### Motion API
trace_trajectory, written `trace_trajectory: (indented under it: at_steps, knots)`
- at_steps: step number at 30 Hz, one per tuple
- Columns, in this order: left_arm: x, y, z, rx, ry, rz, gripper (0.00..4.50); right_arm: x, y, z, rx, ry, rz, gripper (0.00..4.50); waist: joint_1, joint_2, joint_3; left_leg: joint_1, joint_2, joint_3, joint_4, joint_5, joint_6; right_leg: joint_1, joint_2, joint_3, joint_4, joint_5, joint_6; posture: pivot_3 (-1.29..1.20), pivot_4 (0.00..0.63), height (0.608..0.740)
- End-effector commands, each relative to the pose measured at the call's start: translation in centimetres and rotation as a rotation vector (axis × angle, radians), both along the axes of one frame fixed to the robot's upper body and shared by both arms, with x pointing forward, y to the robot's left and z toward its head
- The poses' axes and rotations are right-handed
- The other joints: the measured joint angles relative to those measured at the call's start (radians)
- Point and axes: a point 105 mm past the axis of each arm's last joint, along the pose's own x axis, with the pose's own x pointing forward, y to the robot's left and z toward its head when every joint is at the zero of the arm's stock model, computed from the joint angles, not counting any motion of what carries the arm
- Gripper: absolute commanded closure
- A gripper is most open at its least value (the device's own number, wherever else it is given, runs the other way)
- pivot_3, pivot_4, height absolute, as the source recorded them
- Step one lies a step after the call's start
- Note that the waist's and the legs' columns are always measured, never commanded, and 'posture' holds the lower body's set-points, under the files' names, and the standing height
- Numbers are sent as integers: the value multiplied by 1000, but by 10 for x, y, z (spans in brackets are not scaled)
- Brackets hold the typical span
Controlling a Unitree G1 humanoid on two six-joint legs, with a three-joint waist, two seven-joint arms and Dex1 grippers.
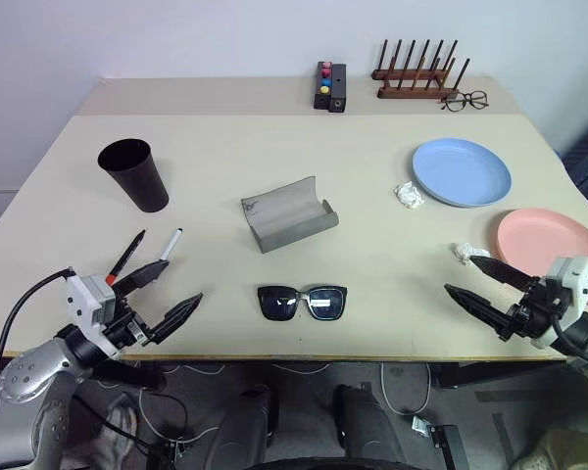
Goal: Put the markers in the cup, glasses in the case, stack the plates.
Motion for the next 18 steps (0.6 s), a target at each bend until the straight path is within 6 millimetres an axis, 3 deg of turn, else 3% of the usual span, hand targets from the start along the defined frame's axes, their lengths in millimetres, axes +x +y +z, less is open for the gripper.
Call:
trace_trajectory:
  at_steps: [1,12,18]
  knots:
    - [-2,0,9,21,-22,-5,0,-4,12,5,7,-23,35,635,0,0,0,0,0,0,0,0,0,0,0,0,0,0,0,0,150,740]
    - [4,-9,5,19,-28,-34,0,-1,9,2,23,-31,15,635,1,0,0,0,1,1,-1,0,0,0,0,0,0,0,-1,0,150,740]
    - [13,-6,15,20,-73,-3,0,12,18,2,22,-52,22,635,-1,0,0,0,1,1,0,0,0,0,0,-1,0,1,-2,0,150,740]
